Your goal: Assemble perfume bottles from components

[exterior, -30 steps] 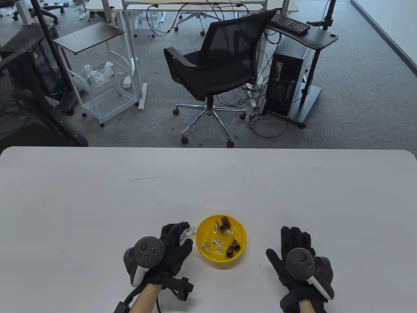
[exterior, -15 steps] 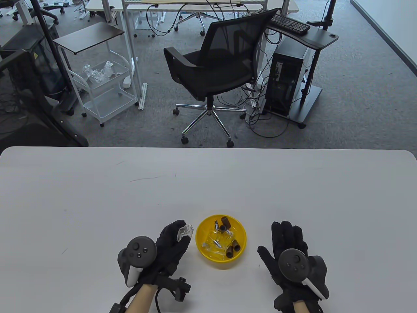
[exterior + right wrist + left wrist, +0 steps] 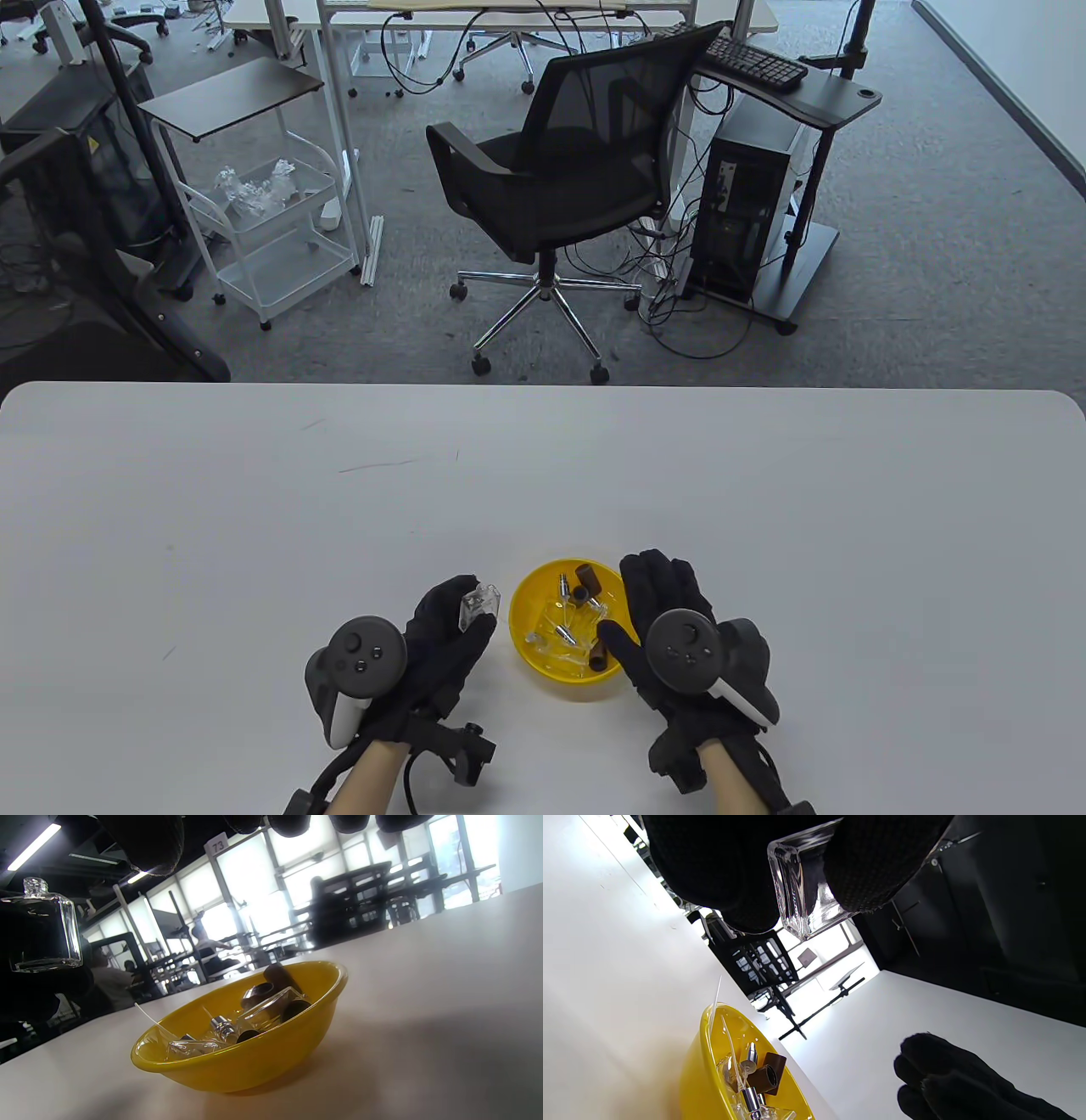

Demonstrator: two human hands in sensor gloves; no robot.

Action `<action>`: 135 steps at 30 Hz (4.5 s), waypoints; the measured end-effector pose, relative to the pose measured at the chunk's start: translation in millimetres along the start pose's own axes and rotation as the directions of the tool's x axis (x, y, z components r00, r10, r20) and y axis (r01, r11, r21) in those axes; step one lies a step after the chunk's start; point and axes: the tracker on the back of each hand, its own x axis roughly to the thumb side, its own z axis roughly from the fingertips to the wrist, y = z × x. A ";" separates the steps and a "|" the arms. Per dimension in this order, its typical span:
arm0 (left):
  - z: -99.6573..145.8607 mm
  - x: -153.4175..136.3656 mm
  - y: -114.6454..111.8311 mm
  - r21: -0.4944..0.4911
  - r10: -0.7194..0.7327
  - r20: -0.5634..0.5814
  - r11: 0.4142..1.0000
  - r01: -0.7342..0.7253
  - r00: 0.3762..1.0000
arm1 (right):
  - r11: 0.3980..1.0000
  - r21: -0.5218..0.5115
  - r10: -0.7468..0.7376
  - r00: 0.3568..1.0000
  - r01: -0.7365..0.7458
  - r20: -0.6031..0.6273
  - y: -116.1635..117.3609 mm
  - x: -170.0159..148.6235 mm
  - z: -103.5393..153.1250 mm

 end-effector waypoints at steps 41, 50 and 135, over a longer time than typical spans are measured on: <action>-1.6 -10.4 -2.7 -0.005 -0.020 -0.044 1.000 0.019 0.999 | 0.881 0.173 0.427 0.897 -0.441 0.116 74.1 49.5 -59.7; -0.3 -7.4 -9.4 -0.028 -0.085 -0.023 0.996 0.084 0.996 | 0.939 0.080 0.322 0.936 -0.335 0.146 47.8 48.3 -42.8; 17.0 33.9 -60.9 -0.157 -0.393 0.298 0.879 0.451 0.870 | 0.967 -0.171 -0.131 0.942 0.191 0.310 24.4 19.0 37.8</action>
